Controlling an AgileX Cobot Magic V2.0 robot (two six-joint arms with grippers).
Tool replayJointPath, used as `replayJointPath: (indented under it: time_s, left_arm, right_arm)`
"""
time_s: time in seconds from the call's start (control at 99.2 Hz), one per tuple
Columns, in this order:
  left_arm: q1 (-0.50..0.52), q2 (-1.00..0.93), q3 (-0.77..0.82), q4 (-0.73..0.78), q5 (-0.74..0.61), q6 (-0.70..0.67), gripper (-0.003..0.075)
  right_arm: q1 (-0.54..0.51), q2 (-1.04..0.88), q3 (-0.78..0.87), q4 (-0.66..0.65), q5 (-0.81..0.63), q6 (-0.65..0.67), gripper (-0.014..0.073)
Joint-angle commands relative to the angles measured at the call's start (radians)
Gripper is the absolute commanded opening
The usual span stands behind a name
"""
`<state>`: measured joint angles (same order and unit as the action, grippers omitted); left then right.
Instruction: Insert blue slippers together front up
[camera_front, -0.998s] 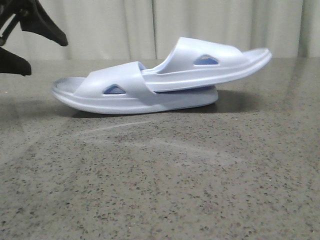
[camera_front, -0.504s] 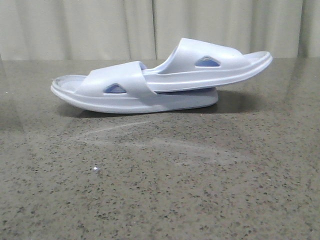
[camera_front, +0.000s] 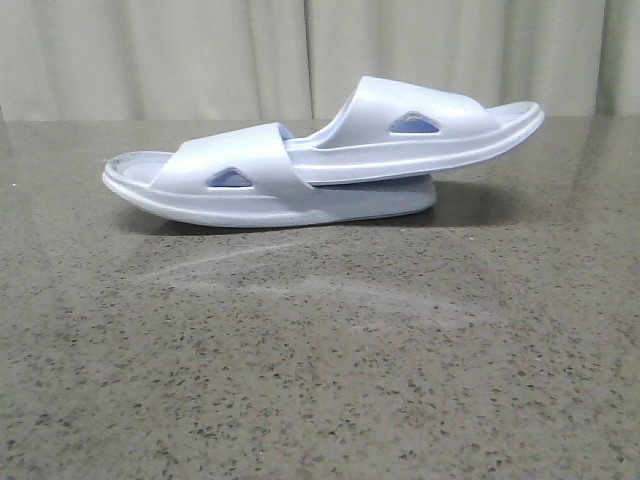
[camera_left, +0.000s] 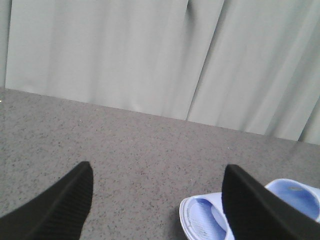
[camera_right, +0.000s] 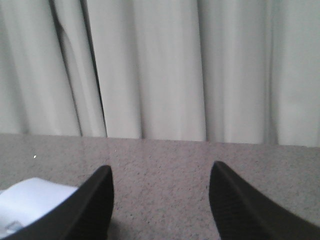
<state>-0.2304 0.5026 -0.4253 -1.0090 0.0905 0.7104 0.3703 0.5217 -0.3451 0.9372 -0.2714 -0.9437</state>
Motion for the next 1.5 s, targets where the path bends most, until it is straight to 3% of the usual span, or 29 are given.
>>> replayJointPath:
  time_s: [0.0,0.443,0.554,0.645,0.736,0.867,1.492]
  left_arm:
    - [0.002,-0.043,0.027,-0.003,-0.047,0.004,0.0477]
    - [0.002,-0.086,0.134,-0.003,-0.064,0.004,0.0476]
    - [0.002,-0.086,0.134,-0.003,-0.066,0.004,0.0449]
    - [0.002,-0.086,0.134,-0.003,-0.069,0.004,0.0352]
    - [0.002,-0.086,0.134,-0.003,-0.069,0.004,0.0201]
    - [0.002,-0.086,0.134,-0.003,-0.069,0.004,0.0015]
    - [0.002,-0.086,0.134,-0.017,-0.061,0.004,0.0016]
  right_arm:
    - [-0.005,-0.016,-0.006,-0.022,-0.003,-0.017,0.0370]
    - [-0.005,-0.032,0.054,-0.018,-0.070,-0.017,0.0367]
    - [-0.005,-0.032,0.054,-0.018,-0.070,-0.017,0.0285]
    - [-0.005,-0.032,0.054,-0.018,-0.071,-0.017,0.0150]
    - [-0.005,-0.032,0.054,-0.018,-0.071,-0.017,0.0009]
    - [-0.005,-0.032,0.054,-0.018,-0.071,-0.017,-0.0106]
    - [-0.005,-0.032,0.054,-0.018,-0.066,-0.017,-0.0107]
